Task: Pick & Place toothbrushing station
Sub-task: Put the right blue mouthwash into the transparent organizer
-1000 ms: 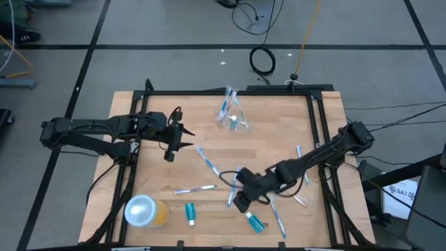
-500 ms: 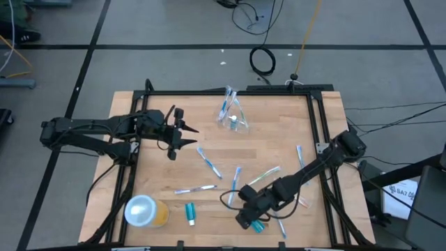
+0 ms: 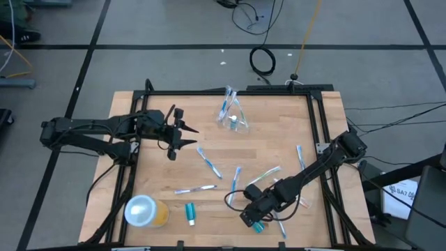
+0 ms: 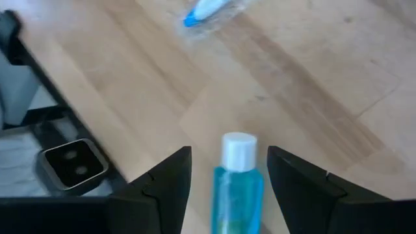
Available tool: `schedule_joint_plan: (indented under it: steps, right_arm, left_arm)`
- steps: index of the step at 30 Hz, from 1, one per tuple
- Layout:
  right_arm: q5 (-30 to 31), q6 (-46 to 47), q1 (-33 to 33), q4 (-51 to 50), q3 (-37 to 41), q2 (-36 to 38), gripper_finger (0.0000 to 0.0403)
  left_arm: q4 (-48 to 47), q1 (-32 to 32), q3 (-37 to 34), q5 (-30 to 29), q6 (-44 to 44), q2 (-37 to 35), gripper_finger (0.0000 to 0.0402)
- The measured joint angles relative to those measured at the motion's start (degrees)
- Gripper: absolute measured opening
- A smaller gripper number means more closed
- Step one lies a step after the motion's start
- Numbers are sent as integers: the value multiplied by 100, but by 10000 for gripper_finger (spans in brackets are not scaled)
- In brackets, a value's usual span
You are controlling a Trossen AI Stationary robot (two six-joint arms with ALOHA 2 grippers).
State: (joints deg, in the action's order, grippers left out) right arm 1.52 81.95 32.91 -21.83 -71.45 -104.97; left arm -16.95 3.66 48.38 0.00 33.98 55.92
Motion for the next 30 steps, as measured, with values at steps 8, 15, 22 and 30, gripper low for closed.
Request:
schedule_joint_plan:
  steps: [8,15,22,30]
  right_arm:
    - [-13,-24,22,943,665,0,192]
    - [-16,-192,70,1369,974,0,192]
    - [-11,-871,140,1369,998,0,192]
    - [10,-916,133,1352,998,0,175]
  left_arm:
    - [-9,0,0,4,-113,1,166]
    - [-7,0,0,10,-153,0,166]
    - [-5,0,0,8,-253,0,166]
    - [-18,0,0,8,-299,0,166]
